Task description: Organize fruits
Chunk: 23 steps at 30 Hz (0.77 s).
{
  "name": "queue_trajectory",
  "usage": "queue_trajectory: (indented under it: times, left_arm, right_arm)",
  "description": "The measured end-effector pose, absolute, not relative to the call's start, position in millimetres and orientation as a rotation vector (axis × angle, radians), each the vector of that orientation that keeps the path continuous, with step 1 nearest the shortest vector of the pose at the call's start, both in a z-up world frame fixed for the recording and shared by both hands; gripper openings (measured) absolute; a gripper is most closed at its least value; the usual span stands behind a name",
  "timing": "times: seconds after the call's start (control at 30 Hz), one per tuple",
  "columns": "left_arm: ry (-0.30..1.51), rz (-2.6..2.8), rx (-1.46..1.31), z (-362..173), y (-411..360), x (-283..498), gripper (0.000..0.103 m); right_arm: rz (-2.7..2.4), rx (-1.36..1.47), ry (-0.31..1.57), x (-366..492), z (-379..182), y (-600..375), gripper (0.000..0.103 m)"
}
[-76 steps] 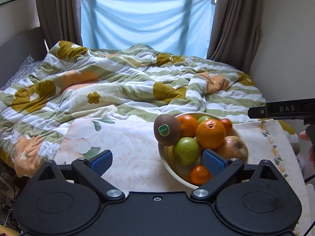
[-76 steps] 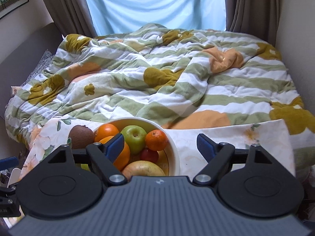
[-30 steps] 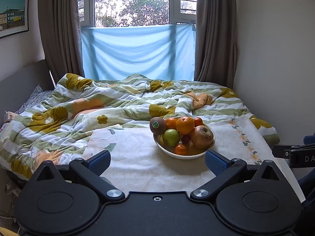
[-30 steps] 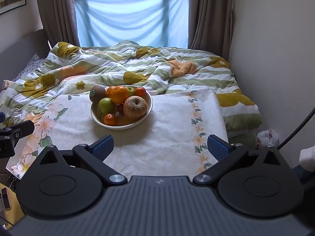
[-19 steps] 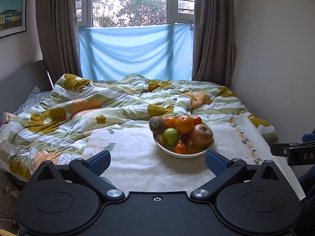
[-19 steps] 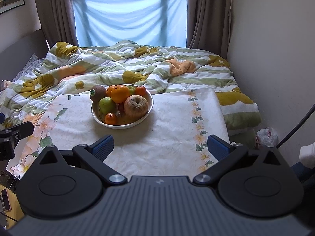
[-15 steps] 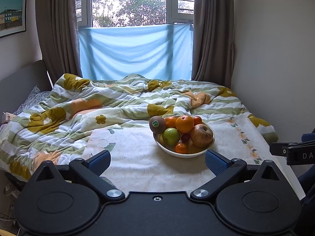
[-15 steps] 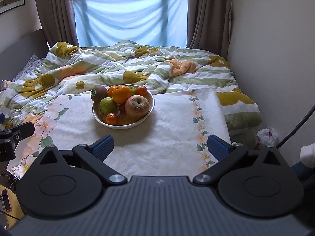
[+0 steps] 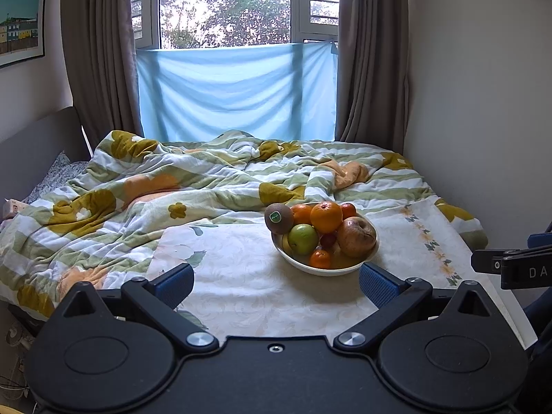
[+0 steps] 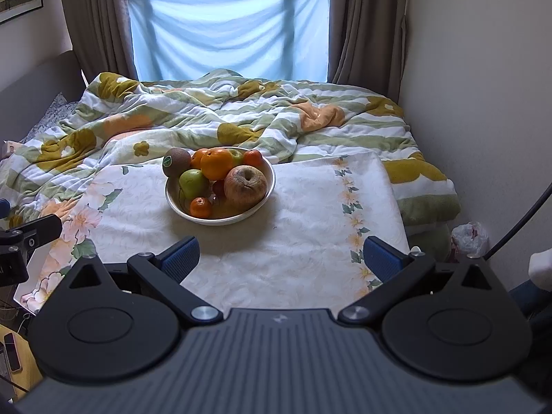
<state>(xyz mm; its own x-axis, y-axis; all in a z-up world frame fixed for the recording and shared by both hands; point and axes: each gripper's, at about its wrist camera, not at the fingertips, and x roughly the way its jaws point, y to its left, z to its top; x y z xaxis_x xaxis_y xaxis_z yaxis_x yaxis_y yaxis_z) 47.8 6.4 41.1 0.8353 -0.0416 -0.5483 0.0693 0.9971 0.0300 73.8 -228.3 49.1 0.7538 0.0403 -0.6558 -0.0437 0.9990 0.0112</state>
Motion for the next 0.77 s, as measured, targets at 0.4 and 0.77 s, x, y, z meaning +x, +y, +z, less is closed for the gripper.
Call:
queue_trajectory:
  times: [0.4,0.77]
  left_arm:
    - [0.562,-0.05,0.049,38.8,11.7,45.6,0.103]
    - [0.541,-0.041,0.097,34.2,16.5,48.4,0.103]
  right_arm:
    - [0.044,-0.006,0.717,73.4,49.2,-227.3,0.103]
    - [0.038,0.002,0.72,74.4,46.5,-227.5,0.103]
